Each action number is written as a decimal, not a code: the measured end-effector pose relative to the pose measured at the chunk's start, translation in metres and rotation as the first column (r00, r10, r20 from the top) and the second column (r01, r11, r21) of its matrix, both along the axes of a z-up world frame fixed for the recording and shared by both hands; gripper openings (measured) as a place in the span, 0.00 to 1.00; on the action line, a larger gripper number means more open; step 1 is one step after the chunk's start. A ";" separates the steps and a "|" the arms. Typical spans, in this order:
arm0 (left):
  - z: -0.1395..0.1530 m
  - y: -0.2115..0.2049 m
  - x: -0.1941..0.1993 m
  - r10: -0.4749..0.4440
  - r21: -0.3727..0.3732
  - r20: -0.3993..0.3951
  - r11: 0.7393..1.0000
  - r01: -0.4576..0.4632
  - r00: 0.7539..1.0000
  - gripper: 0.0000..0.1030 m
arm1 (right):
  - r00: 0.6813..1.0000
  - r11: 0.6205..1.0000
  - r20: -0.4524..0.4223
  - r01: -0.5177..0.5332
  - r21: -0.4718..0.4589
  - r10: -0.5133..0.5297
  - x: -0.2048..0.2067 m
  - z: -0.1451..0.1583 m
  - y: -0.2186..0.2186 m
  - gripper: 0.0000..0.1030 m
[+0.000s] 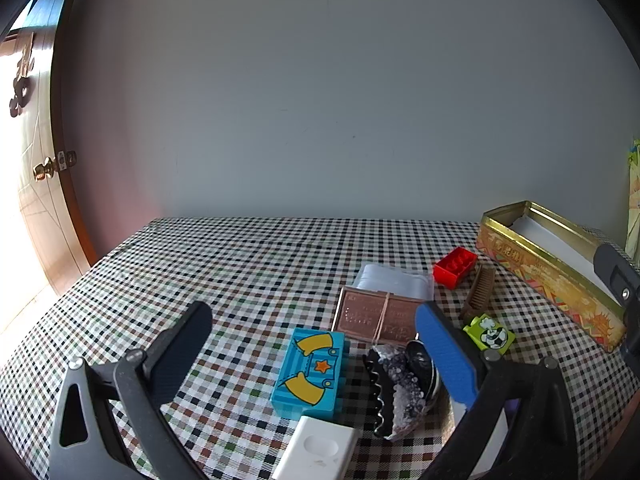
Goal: Organize rigid objects
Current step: 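Close the left tool on the white charger plug while the right tool approaches the purple cube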
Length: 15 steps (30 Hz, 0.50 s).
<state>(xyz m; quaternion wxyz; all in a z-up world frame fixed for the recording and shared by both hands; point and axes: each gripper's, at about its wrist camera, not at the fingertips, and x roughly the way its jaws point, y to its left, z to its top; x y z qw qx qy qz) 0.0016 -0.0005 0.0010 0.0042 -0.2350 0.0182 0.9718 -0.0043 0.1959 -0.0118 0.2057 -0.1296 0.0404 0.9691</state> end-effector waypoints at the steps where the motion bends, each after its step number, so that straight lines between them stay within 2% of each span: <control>1: 0.000 0.000 0.000 0.000 0.000 0.001 1.000 0.000 1.000 1.00 | 1.000 1.000 0.002 0.000 0.001 0.000 0.000 0.000 0.000 0.99; 15: -0.001 -0.001 0.002 0.006 0.010 0.005 1.000 -0.006 1.000 1.00 | 1.000 1.000 0.005 -0.003 -0.003 0.003 0.000 0.001 -0.001 0.99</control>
